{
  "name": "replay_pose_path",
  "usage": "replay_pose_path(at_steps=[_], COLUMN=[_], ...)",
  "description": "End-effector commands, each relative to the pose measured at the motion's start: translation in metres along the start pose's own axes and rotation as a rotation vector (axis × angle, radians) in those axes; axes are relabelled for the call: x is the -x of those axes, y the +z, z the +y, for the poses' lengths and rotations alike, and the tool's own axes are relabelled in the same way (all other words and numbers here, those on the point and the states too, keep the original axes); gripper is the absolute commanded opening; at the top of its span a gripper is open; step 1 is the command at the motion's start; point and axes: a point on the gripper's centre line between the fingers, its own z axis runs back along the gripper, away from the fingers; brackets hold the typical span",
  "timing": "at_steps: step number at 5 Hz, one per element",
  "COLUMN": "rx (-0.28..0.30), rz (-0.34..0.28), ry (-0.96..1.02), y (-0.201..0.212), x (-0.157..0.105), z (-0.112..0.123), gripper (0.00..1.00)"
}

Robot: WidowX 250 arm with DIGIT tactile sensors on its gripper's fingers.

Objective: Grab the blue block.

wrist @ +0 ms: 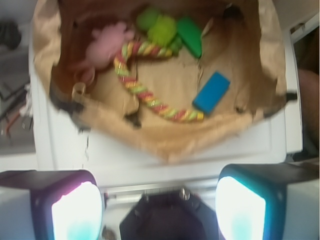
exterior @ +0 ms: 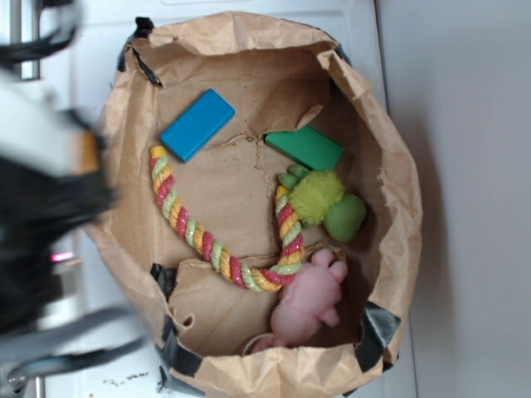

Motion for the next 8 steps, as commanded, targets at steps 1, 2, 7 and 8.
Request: replay_pose_path(at_steps=[1, 2, 7, 8], rx=[0.034, 0.028, 0.008, 0.008], rz=[-0.049, -0.08, -0.075, -0.075], ry=[0.065, 0.143, 0.342, 0.342], y=[-0.023, -0.038, -0.077, -0.077], x=[-0.042, -0.053, -0.058, -0.058], z=[0.007, 0.011, 0.049, 0.049], gripper=[1.0, 1.0, 1.0, 1.0])
